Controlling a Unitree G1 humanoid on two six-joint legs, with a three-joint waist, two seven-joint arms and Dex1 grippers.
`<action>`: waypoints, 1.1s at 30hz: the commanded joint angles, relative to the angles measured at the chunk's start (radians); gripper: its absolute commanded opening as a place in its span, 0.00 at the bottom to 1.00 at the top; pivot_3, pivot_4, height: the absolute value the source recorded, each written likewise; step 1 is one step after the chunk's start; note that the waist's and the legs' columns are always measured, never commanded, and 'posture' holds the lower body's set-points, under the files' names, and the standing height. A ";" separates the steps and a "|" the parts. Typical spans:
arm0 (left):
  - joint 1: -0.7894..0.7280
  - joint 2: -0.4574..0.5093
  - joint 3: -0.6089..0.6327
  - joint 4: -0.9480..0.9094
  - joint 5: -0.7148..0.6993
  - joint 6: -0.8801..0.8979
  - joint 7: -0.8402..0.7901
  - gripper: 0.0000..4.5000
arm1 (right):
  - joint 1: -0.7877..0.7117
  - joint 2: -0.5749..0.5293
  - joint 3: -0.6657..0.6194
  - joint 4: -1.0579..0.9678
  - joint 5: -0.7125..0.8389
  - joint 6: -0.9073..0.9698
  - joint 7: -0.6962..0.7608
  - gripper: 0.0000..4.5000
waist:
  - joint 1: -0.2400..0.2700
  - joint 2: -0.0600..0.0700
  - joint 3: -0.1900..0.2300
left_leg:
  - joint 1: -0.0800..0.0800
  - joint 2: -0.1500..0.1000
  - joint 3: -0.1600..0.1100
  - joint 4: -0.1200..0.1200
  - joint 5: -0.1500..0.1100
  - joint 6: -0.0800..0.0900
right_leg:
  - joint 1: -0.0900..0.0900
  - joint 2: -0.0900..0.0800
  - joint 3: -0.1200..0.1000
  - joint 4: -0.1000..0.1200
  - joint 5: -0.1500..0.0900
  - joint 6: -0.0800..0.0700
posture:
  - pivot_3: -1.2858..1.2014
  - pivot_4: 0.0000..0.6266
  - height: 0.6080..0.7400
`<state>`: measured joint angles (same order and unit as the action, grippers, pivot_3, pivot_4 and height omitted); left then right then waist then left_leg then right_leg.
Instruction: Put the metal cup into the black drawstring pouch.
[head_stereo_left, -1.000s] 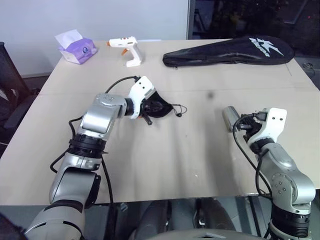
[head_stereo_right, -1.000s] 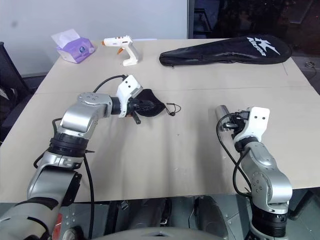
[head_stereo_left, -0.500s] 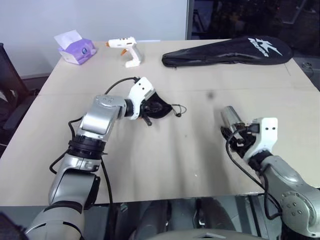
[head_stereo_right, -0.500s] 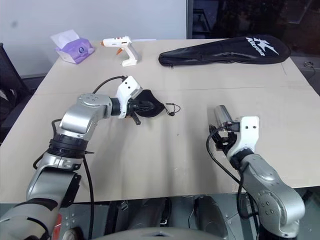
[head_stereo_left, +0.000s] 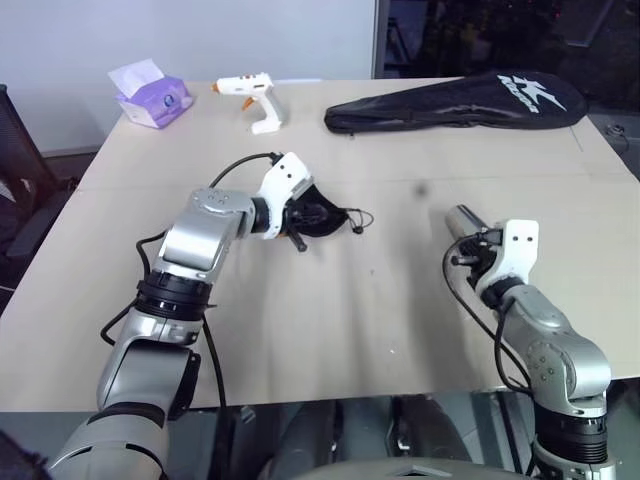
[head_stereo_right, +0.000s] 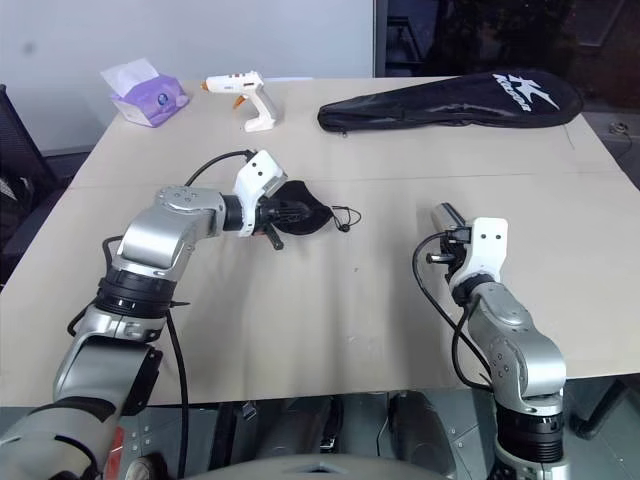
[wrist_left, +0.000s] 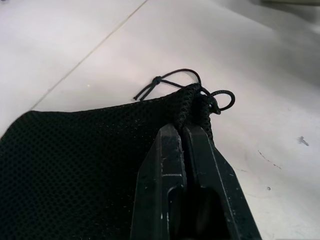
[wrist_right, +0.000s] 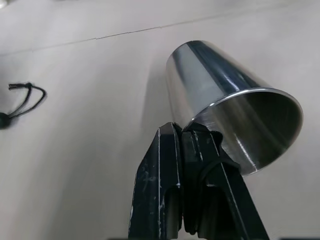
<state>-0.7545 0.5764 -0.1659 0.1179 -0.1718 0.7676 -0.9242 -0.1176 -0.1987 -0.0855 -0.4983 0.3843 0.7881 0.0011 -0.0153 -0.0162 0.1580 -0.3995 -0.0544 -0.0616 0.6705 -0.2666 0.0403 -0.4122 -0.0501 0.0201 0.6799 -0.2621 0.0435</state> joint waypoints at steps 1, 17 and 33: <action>-0.026 -0.015 0.031 -0.049 -0.044 0.058 0.013 0.00 | 0.006 -0.034 0.042 -0.052 -0.018 -0.066 0.074 0.01 | 0.000 0.000 0.000 | 0.000 0.000 0.000 0.000 0.000 0.000 | 0.000 0.000 0.000 0.000 0.000 0.000 | 0.52 0.24 1.00; -0.163 -0.230 0.155 -0.017 -0.156 0.405 0.266 0.00 | -0.100 0.033 0.301 0.122 -0.025 -0.280 0.352 0.01 | -0.003 0.000 0.000 | 0.000 0.000 0.000 0.001 0.000 0.000 | 0.000 0.000 0.000 0.000 0.000 0.000 | 0.52 0.24 1.00; -0.068 -0.225 0.147 -0.214 -0.269 0.546 0.287 0.00 | -0.301 0.109 0.375 0.498 -0.214 -0.553 0.429 0.01 | -0.003 0.000 0.000 | 0.000 0.000 0.000 0.000 0.001 -0.001 | -0.001 0.000 0.001 0.000 0.000 0.000 | 0.52 0.24 1.00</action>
<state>-0.8192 0.3576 -0.0345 -0.0419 -0.3979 1.2732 -0.6342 -0.3868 -0.1201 0.3192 0.0144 0.1519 0.2921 0.4284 -0.0187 -0.0163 0.1580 -0.3994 -0.0543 -0.0622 0.6704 -0.2660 0.0388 -0.4130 -0.0498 0.0208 0.6799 -0.2619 0.0433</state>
